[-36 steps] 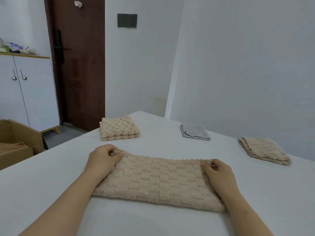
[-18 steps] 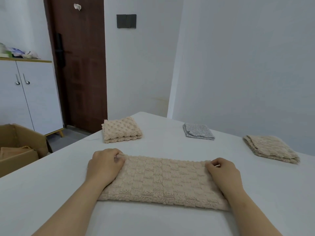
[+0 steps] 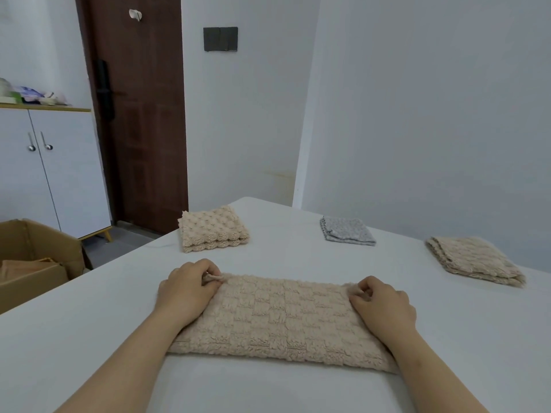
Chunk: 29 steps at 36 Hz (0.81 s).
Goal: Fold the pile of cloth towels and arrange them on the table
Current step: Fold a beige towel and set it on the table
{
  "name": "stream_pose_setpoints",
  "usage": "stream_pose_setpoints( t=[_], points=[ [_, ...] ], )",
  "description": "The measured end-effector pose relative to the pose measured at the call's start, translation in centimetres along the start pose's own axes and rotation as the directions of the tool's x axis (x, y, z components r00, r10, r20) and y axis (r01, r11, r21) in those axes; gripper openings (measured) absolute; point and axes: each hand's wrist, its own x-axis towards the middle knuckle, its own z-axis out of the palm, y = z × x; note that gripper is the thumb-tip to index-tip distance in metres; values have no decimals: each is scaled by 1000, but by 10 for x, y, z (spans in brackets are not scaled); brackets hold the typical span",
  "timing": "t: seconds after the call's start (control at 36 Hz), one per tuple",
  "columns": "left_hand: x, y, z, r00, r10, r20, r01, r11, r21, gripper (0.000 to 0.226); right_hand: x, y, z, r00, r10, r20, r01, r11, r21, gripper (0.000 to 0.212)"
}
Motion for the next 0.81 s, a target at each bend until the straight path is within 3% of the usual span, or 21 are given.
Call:
stream_pose_setpoints(
  t=[0.06,0.11,0.22,0.31,0.36,0.42,0.53,0.61,0.81],
  points=[
    [-1,1,-1,999,18,-29,-22,990,-142,25,0,0,1,1000,-18,0,18,999,47,7],
    [-1,4,-3,997,20,-70,-36,969,-243,23,0,2,2,999,-49,-18,51,989,136,15],
    [-1,9,-7,997,-63,-50,32,879,-476,14,-3,2,-3,994,-80,-75,105,896,431,22],
    [-1,8,-15,987,-138,80,157,741,-652,15,-3,2,-6,995,-59,-78,95,765,637,24],
    [-1,9,-23,958,-158,238,285,572,-769,14,-3,2,-6,998,-49,-50,70,661,747,25],
    [-1,9,-31,927,-156,342,373,482,-793,14,-3,1,-7,998,-55,-13,43,587,809,24],
    [-2,7,-34,928,-171,330,370,508,-778,13,-5,0,-8,998,-57,23,8,492,870,24],
    [-2,5,-32,960,-190,207,281,595,-753,9,-6,1,-9,999,-40,24,-4,442,897,22],
    [-2,3,-28,985,-171,-37,81,631,-771,6,-6,-1,-9,997,48,-67,41,417,908,6]
  ],
)
